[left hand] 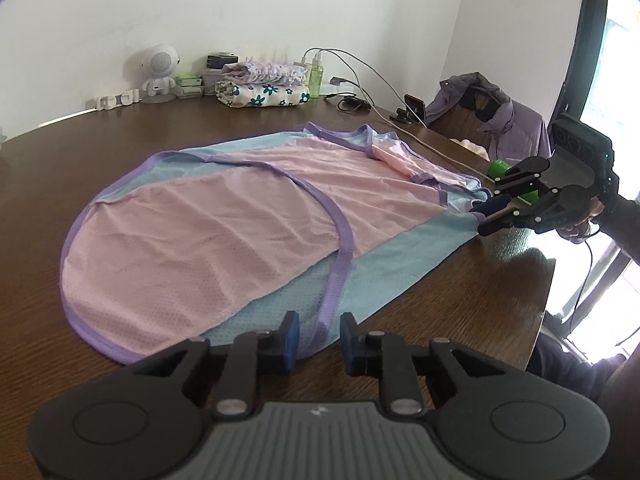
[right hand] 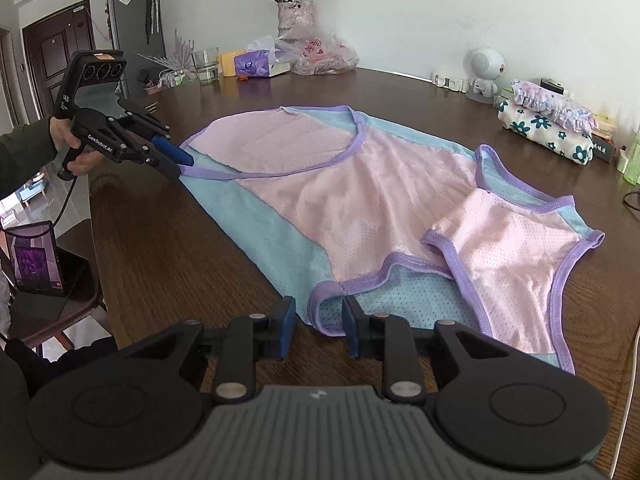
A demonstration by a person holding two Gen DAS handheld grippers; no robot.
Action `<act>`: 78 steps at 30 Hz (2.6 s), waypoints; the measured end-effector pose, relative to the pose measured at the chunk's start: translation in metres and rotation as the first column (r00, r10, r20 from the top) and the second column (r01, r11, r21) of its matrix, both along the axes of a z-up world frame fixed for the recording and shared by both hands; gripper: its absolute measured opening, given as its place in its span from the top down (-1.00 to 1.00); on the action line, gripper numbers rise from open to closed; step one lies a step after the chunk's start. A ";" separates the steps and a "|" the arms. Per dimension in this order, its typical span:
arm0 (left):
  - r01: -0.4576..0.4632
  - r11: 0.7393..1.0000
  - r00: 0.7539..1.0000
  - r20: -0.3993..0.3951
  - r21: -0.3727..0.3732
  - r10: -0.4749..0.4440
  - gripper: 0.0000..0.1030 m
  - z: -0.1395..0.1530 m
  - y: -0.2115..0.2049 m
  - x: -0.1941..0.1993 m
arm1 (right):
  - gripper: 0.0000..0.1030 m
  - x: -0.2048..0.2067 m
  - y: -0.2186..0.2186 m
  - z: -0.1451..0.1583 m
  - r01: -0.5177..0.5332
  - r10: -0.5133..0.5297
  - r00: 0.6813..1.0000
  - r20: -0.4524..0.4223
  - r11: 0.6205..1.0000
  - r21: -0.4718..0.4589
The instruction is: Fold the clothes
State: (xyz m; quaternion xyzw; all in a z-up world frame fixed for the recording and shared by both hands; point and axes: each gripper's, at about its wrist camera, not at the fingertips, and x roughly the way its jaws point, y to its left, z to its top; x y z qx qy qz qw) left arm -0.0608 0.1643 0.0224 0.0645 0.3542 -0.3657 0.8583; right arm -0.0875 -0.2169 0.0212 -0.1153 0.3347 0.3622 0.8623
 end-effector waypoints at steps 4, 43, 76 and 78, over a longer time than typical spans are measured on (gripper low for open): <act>0.009 0.999 1.000 0.023 0.034 -0.010 0.85 0.000 -0.002 -0.002 | 0.80 -0.001 0.002 0.000 -0.003 0.003 1.000 0.018 1.000 -0.016; -0.102 0.990 0.994 0.049 0.102 0.097 0.46 0.020 0.001 0.079 | 0.00 0.072 -0.071 0.058 0.050 -0.048 0.998 0.031 0.995 -0.084; -0.115 0.987 0.993 0.028 0.110 0.113 0.26 0.003 -0.023 0.090 | 0.55 0.069 -0.105 0.024 -0.008 -0.010 0.991 -0.136 0.991 -0.130; -0.113 0.987 0.993 0.029 0.117 0.110 0.25 0.004 -0.024 0.090 | 0.72 0.072 -0.102 0.018 -0.023 0.003 0.987 -0.163 0.993 -0.118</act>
